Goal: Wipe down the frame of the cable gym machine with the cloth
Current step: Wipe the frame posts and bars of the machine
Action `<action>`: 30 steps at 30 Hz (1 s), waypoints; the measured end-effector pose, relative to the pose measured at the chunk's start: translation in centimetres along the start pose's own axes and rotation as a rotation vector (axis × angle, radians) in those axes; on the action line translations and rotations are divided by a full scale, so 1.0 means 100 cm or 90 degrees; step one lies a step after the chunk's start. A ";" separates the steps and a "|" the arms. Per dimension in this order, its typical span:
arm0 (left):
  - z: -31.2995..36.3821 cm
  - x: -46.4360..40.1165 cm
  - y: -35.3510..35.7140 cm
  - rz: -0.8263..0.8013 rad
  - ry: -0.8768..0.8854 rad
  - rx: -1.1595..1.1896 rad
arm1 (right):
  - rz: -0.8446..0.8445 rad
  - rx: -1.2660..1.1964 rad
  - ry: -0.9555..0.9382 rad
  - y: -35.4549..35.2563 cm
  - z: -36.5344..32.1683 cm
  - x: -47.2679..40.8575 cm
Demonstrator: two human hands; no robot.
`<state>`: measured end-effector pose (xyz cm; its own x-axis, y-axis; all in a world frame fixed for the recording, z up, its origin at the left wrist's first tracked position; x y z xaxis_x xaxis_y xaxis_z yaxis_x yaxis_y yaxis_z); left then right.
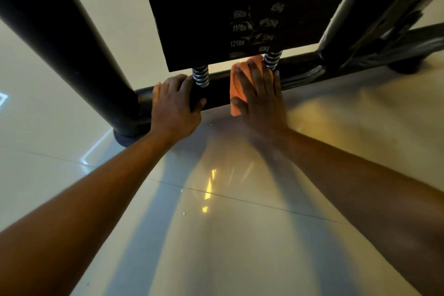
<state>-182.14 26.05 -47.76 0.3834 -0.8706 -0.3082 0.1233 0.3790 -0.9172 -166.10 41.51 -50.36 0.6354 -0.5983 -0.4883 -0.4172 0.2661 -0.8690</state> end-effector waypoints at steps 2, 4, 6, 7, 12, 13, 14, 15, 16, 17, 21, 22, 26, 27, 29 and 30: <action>0.001 0.001 0.001 0.009 0.005 0.002 | -0.003 -0.041 0.064 -0.004 -0.012 0.001; 0.002 0.003 0.002 0.023 0.010 -0.003 | -0.009 -0.066 0.059 -0.006 -0.043 0.004; 0.002 0.007 0.003 0.037 0.009 -0.016 | -0.009 -0.041 -0.024 -0.001 -0.059 0.007; 0.002 0.008 0.003 0.040 0.009 -0.023 | -0.005 -0.019 -0.062 0.000 -0.055 0.005; 0.002 0.012 0.010 0.039 -0.001 -0.051 | 0.002 -0.035 0.034 -0.007 -0.008 -0.002; 0.003 0.012 0.012 0.043 -0.005 -0.056 | -0.002 -0.053 0.073 -0.008 -0.015 -0.001; 0.003 0.012 0.013 0.048 -0.007 -0.061 | -0.011 -0.069 0.086 -0.007 -0.028 -0.001; 0.003 0.012 0.014 0.051 -0.009 -0.066 | -0.023 -0.076 0.069 -0.005 -0.044 0.001; 0.003 0.012 0.014 0.054 -0.010 -0.072 | -0.032 -0.077 0.032 -0.003 -0.057 0.002; 0.003 0.012 0.015 0.059 -0.008 -0.075 | -0.035 -0.077 -0.011 -0.002 -0.064 0.002; 0.005 0.015 0.012 0.084 -0.005 -0.072 | -0.014 -0.078 -0.092 -0.007 -0.033 -0.008; 0.006 0.016 0.012 0.087 -0.008 -0.069 | -0.014 -0.087 -0.073 -0.008 -0.022 -0.010; 0.014 0.024 0.016 0.061 -0.013 -0.076 | -0.042 -0.135 0.040 -0.013 -0.015 -0.006; 0.016 0.027 0.016 0.051 -0.013 -0.076 | -0.043 -0.136 0.024 -0.018 -0.018 -0.003; 0.021 0.034 0.013 0.030 -0.012 -0.069 | -0.034 -0.122 -0.055 -0.029 -0.019 0.001; 0.024 0.036 0.010 0.019 -0.011 -0.063 | -0.058 -0.125 -0.074 -0.032 -0.016 0.003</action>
<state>-178.42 24.03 -49.22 0.4016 -0.8537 -0.3316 0.0208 0.3705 -0.9286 -165.63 39.30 -47.60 0.7419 -0.5187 -0.4248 -0.4663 0.0560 -0.8828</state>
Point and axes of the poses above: each hand's wrist, its own x-axis away from the middle knuckle, its own y-axis out of the palm, z = x × y, the point moved 7 cm from there along -x, towards the middle knuckle, and after that the axes turned 11 degrees about y, right-handed, at the moved point
